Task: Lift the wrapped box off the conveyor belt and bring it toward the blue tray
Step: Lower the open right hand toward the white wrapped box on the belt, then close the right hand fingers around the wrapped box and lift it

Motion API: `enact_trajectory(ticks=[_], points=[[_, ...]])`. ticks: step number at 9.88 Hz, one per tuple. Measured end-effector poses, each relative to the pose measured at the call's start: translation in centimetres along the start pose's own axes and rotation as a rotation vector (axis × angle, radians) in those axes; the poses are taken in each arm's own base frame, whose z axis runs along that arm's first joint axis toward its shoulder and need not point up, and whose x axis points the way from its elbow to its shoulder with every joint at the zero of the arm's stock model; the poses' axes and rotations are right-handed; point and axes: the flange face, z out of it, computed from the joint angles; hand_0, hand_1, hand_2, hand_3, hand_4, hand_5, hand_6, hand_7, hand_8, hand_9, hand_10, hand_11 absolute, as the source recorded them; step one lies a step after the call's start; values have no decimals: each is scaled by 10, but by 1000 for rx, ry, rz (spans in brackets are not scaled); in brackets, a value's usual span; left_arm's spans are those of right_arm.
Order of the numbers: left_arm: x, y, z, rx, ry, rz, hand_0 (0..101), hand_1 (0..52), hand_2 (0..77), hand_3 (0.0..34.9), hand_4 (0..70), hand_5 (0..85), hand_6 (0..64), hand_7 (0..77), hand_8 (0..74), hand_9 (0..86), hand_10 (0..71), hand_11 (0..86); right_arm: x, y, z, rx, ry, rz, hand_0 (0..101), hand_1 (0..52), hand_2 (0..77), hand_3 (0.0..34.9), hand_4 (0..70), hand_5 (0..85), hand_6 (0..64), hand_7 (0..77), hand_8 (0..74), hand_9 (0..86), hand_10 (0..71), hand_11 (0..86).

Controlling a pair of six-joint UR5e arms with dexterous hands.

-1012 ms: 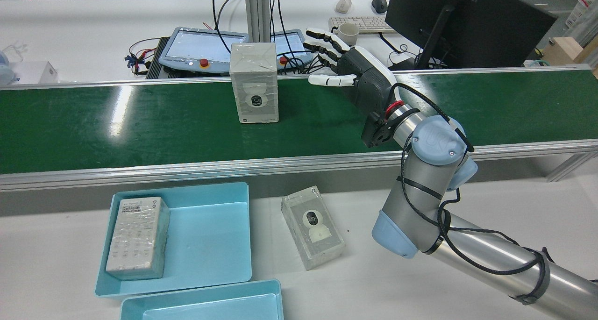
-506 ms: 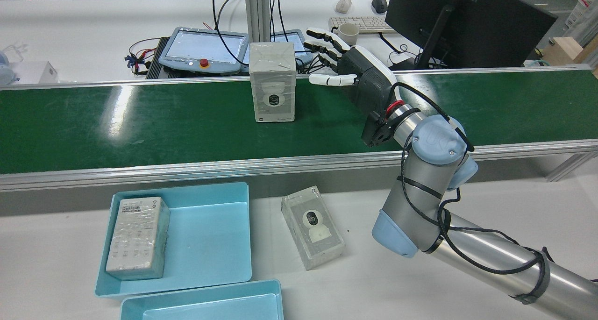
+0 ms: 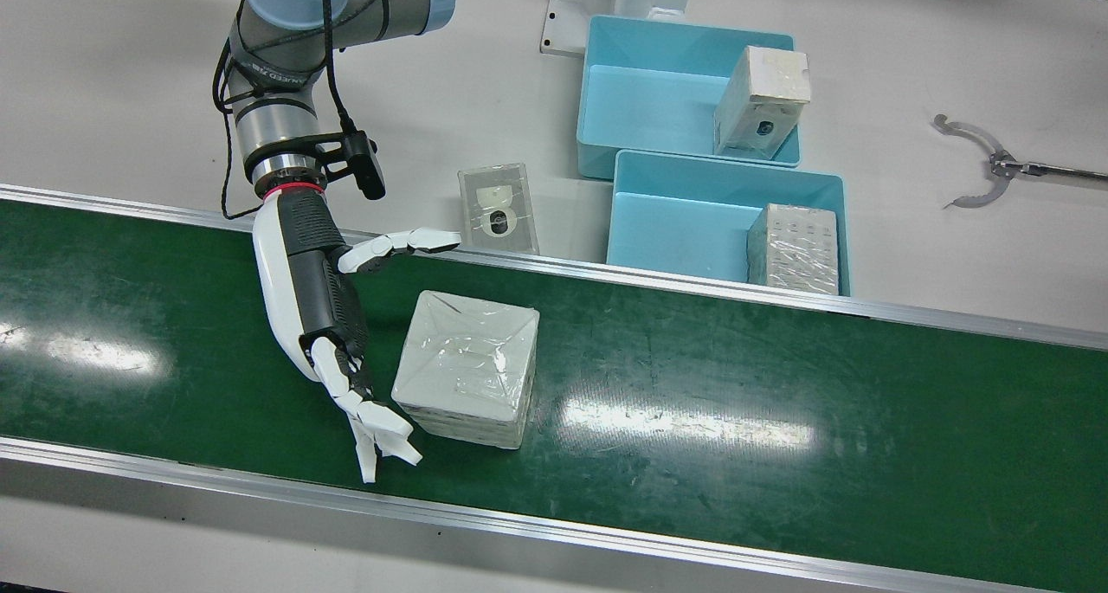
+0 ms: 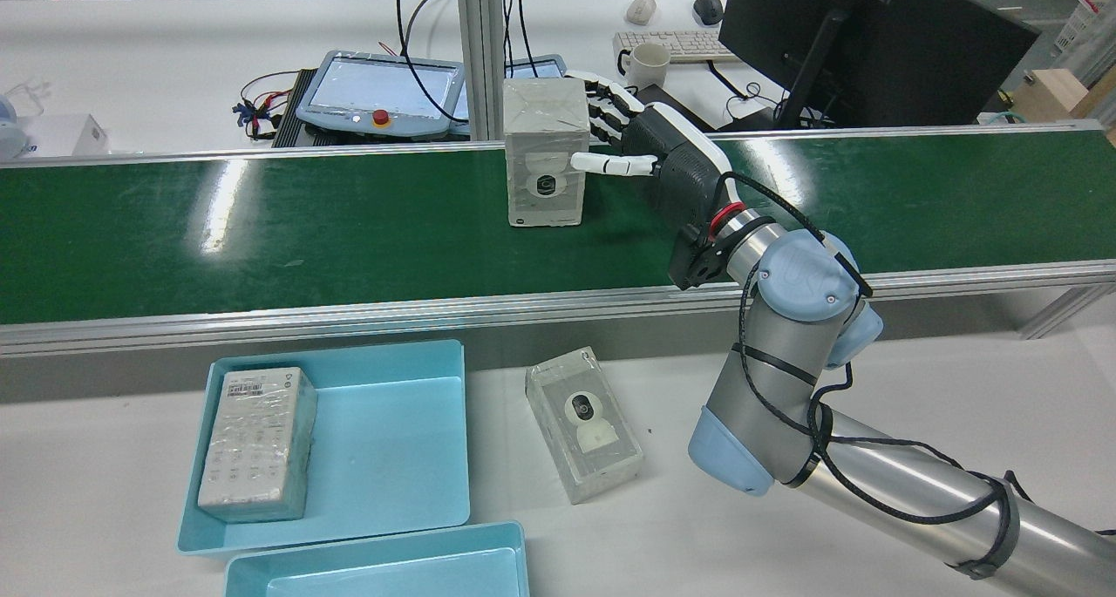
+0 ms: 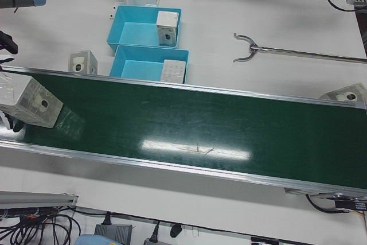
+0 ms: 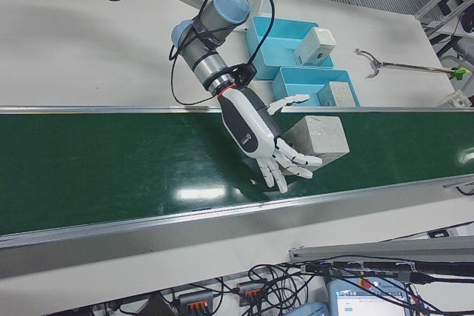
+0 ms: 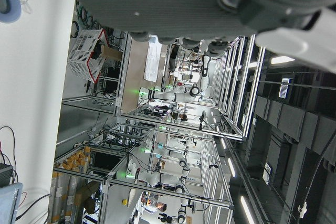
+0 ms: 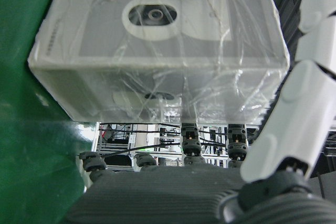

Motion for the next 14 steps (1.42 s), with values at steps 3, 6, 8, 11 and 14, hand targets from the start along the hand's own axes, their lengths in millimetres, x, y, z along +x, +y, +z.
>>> enact_trajectory(ticks=[3, 6, 8, 11, 14], points=[[0, 0, 0, 0, 0, 0, 0, 0, 11, 0, 5, 5, 5, 5, 5, 0, 0, 0, 0, -4, -1, 9, 0, -27, 390, 87, 164, 285, 76, 218, 0, 158, 0, 16, 44, 54], [0, 0, 0, 0, 0, 0, 0, 0, 11, 0, 0, 5, 5, 5, 0, 5, 5, 0, -43, -15, 1, 22, -60, -57, 390, 87, 175, 304, 87, 235, 0, 158, 0, 16, 22, 54], [0, 0, 0, 0, 0, 0, 0, 0, 11, 0, 5, 5, 5, 5, 5, 0, 5, 0, -59, -17, 4, 19, -84, -63, 390, 98, 169, 305, 98, 235, 0, 169, 0, 16, 33, 44], [0, 0, 0, 0, 0, 0, 0, 0, 11, 0, 5, 5, 5, 5, 5, 0, 0, 0, -68, -18, 8, 16, -101, -68, 395, 98, 180, 305, 109, 245, 0, 169, 0, 16, 33, 44], [0, 0, 0, 0, 0, 0, 0, 0, 11, 0, 5, 5, 0, 5, 5, 0, 0, 0, -64, -19, 12, 24, -93, -94, 435, 109, 202, 305, 131, 251, 0, 180, 0, 16, 33, 44]])
